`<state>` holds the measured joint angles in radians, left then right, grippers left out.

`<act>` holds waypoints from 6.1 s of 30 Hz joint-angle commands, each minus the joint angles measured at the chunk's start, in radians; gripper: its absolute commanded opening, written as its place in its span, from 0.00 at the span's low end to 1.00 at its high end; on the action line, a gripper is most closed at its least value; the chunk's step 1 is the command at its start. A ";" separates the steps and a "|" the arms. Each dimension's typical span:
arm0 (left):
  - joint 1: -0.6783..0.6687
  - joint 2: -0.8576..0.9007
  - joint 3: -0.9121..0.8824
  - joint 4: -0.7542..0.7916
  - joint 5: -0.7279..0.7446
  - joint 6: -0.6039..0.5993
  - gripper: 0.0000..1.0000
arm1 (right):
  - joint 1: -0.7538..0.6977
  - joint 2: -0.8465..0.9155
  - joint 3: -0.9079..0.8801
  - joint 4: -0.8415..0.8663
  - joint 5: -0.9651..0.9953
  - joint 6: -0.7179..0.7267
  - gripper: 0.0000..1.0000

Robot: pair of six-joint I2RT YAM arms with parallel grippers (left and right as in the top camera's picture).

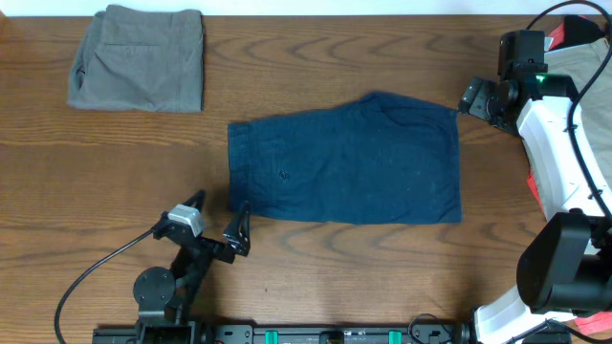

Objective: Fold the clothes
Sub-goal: 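Move the left gripper to the left edge of the shorts, then grasp the left edge of the shorts with the left gripper, then fold the left part of the shorts rightward over the rest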

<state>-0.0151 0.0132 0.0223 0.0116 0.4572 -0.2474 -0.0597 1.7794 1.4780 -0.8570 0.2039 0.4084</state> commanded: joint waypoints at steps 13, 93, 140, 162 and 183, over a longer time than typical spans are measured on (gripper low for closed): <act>-0.003 0.727 0.692 -0.439 0.082 0.215 0.98 | 0.001 -0.022 0.000 -0.003 0.016 -0.013 0.99; 0.119 1.984 1.250 -1.015 -0.054 0.354 0.06 | 0.002 -0.022 0.000 -0.003 0.016 -0.013 0.99; -0.391 1.769 1.655 -1.110 -0.135 0.137 0.06 | 0.001 -0.022 0.000 -0.003 0.017 -0.013 0.99; -0.509 1.858 1.620 -0.914 -0.011 0.103 0.06 | 0.006 -0.022 0.000 -0.003 0.016 -0.013 0.99; -0.599 1.934 1.619 -0.882 0.082 0.103 0.13 | 0.008 -0.022 0.000 -0.003 0.016 -0.013 0.99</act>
<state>-0.5961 1.9377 1.6493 -0.8764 0.5087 -0.1375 -0.0593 1.7794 1.4765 -0.8597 0.2070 0.4084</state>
